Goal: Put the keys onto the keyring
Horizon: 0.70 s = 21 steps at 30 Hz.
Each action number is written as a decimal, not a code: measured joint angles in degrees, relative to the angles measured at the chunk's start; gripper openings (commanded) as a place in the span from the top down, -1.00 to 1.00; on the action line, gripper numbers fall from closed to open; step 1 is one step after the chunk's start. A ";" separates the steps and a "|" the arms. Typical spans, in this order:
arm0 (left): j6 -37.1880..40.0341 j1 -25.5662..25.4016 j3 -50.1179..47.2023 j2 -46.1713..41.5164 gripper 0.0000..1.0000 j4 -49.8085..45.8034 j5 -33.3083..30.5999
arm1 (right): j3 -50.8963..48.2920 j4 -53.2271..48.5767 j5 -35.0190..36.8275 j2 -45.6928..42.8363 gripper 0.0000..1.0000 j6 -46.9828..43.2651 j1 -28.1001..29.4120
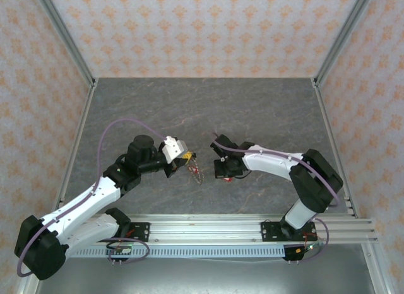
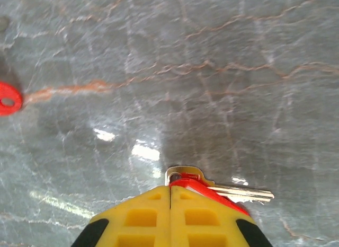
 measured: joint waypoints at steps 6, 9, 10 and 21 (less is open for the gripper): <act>0.00 0.00 0.00 0.00 1.00 0.00 0.00 | 0.00 -1.25 1.05 0.00 0.61 -1.75 0.42; 0.00 0.00 0.00 0.00 1.00 0.00 0.02 | -0.09 -1.11 1.14 -0.28 0.57 -1.73 0.44; 0.00 0.00 0.00 0.00 1.00 0.00 0.00 | -0.26 -1.07 1.11 -0.59 0.57 -1.55 0.44; 0.00 0.00 0.00 0.55 1.00 0.02 0.02 | -1.62 -0.92 -0.22 -1.53 0.62 -0.15 0.44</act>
